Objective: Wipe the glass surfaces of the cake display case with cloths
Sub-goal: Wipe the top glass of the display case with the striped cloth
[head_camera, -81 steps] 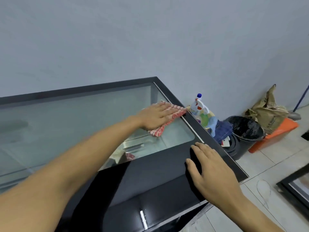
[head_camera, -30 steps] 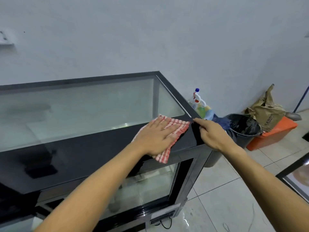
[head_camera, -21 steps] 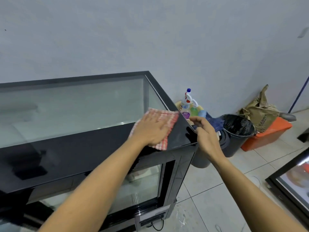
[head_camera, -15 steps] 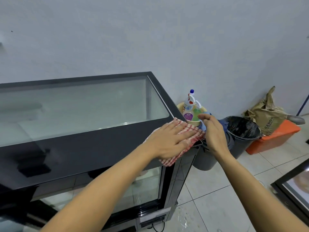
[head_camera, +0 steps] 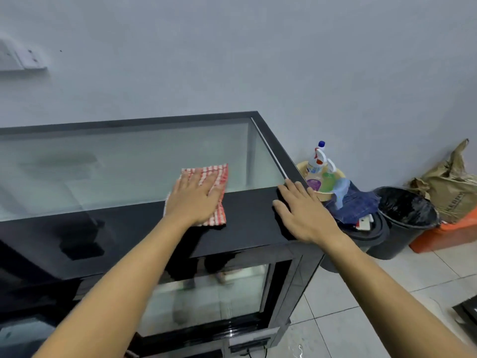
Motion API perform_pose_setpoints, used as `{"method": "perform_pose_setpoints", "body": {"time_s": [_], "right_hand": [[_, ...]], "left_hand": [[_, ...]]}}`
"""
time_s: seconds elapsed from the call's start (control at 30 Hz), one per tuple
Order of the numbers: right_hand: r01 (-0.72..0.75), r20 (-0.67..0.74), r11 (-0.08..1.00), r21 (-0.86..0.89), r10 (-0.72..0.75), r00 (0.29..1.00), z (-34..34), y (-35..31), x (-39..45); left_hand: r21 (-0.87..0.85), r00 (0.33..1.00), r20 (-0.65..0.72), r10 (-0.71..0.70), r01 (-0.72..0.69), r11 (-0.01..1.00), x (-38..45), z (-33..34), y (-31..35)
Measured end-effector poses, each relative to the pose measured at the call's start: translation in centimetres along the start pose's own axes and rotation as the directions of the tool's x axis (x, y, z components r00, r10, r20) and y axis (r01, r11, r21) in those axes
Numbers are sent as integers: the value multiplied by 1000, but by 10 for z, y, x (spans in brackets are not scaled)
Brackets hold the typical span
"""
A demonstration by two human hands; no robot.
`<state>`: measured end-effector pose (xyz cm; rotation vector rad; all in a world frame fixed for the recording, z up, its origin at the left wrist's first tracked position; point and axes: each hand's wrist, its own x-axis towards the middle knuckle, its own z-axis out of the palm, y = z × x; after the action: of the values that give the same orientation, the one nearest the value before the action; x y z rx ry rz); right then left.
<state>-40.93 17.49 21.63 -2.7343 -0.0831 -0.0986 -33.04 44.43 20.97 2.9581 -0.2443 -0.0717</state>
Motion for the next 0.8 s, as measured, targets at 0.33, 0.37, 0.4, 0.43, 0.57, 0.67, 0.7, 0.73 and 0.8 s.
{"method": "perform_pose_setpoints", "body": {"time_s": [0.33, 0.37, 0.4, 0.43, 0.57, 0.67, 0.7, 0.73, 0.8], "right_hand": [[37, 115, 981, -191, -15, 993, 8, -5, 13], [31, 112, 981, -193, -10, 994, 7, -6, 13], [25, 108, 980, -198, -3, 994, 7, -7, 13], [18, 107, 979, -202, 4, 994, 6, -8, 12], [-2, 120, 984, -179, 24, 993, 5, -9, 11], [-20, 129, 987, -159, 41, 991, 6, -5, 11], [-26, 131, 987, -159, 48, 990, 6, -6, 13], [-43, 132, 986, -162, 65, 989, 5, -7, 13], [-89, 130, 981, -174, 113, 985, 1, -13, 12]], "left_hand": [[26, 998, -63, 4, -3, 1000, -10, -12, -62], [40, 989, -45, 142, -141, 989, -14, -5, -36], [17, 980, -19, 197, -197, 980, -15, -2, -15], [-14, 979, 14, 203, -203, 979, -14, -2, 1], [-46, 989, 32, 141, -139, 989, 12, -12, -14], [-41, 1000, 1, -16, 16, 999, 47, -21, -105], [-28, 996, -16, -92, 92, 995, 53, -27, -150], [-14, 985, -37, -167, 167, 986, 53, -36, -196], [-34, 946, -51, -319, 317, 948, 39, -56, -286]]}}
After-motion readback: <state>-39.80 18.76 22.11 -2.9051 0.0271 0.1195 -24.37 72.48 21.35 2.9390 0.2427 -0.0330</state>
